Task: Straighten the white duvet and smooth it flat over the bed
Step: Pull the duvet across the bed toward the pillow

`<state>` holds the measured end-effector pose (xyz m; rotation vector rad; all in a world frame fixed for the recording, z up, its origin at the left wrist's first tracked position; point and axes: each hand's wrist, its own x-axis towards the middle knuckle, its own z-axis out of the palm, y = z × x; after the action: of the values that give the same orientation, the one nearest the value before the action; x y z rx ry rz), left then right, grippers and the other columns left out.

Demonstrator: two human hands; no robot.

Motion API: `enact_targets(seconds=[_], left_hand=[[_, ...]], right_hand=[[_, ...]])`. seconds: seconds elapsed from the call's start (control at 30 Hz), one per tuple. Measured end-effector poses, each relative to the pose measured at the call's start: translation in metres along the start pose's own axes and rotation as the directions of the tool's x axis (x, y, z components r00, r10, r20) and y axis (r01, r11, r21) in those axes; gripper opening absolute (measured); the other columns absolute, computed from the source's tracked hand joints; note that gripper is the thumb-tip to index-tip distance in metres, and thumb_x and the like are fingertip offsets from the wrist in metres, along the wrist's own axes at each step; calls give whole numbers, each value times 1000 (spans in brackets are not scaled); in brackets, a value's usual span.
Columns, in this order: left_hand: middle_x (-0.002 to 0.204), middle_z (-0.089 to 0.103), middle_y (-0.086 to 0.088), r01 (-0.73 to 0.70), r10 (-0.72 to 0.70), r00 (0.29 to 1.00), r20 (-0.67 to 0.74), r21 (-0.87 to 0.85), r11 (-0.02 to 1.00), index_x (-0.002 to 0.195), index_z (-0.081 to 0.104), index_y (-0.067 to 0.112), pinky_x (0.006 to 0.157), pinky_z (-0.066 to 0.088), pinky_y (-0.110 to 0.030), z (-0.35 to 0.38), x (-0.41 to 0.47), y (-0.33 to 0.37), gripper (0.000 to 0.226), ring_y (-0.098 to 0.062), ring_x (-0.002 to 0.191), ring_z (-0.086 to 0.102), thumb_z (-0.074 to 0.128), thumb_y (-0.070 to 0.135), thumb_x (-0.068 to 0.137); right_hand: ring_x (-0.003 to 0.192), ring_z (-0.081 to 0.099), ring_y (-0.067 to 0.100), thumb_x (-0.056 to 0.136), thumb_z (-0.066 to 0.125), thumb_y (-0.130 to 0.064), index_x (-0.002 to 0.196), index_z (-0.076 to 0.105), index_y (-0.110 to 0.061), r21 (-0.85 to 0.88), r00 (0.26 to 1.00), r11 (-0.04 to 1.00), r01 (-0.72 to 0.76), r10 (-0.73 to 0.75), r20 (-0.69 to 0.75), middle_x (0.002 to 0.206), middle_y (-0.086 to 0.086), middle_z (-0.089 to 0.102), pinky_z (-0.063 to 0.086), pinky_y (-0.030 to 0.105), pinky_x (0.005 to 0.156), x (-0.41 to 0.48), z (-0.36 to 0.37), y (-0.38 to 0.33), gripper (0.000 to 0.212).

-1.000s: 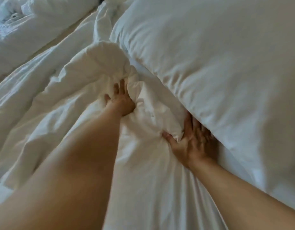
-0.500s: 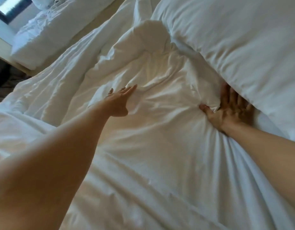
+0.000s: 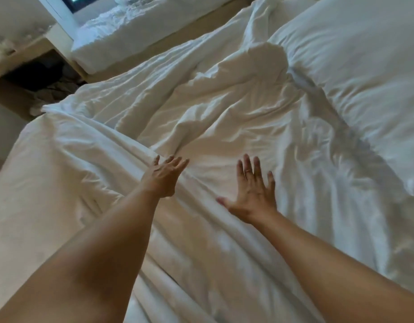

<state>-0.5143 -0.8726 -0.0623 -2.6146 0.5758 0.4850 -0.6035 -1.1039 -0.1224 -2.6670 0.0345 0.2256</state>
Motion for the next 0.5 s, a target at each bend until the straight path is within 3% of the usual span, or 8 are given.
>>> enact_targets(seconds=[0.1, 0.2, 0.27, 0.33, 0.4, 0.5], left_hand=[[159, 21, -2, -69, 69, 998, 2, 80, 994, 155, 9, 24, 118, 7, -56, 4, 9, 20, 93, -21, 147, 17, 65, 13, 81], [134, 53, -5, -46, 40, 997, 64, 89, 995, 147, 26, 21, 117, 4, -56, 13, 13, 33, 72, -23, 130, 46, 60, 14, 84], [124, 58, -12, 11, -24, 993, 117, 116, 993, 141, 36, 14, 116, 15, -50, 12, 10, 38, 60, -29, 120, 54, 59, 11, 86], [124, 56, -17, 61, -81, 989, 121, 162, 985, 130, 50, 8, 105, 36, -45, 4, 8, 37, 39, -35, 116, 55, 52, 3, 91], [124, 55, -18, 80, -100, 993, 65, 258, 963, 122, 59, 5, 98, 42, -46, -19, 9, 35, 29, -39, 115, 55, 45, 2, 96], [122, 60, -11, 109, -73, 990, -120, 324, 940, 116, 63, 12, 97, 40, -40, -73, 19, 32, 28, -34, 114, 57, 40, 12, 101]], right_hand=[[138, -40, 18, 63, 46, -90, 148, -27, -15, 16, 970, 994, -109, 103, 220, 153, 1, -38, -17, 51, 115, -13, 26, -20, 135], [138, -39, 21, 56, 54, -89, 148, -26, -12, -16, 944, 987, -158, 155, 292, 153, 4, -38, -19, 51, 114, -26, 44, -20, 145], [137, -41, 22, 56, 54, -90, 147, -28, -11, -44, 943, 988, -149, 155, 296, 152, 5, -40, -19, 51, 114, -30, 48, -18, 146], [136, -42, 22, 58, 53, -89, 146, -28, -11, -29, 940, 989, -148, 149, 306, 151, 5, -41, -20, 51, 113, -30, 47, -19, 143], [136, -41, 20, 73, 47, -81, 151, -18, -13, 38, 945, 987, -153, 135, 299, 153, 3, -38, -21, 51, 113, -26, 45, -26, 123], [142, -32, 16, 97, 31, -47, 155, 9, -12, 120, 984, 987, -108, 90, 151, 159, -1, -24, -17, 50, 116, -9, 21, -35, 72]])
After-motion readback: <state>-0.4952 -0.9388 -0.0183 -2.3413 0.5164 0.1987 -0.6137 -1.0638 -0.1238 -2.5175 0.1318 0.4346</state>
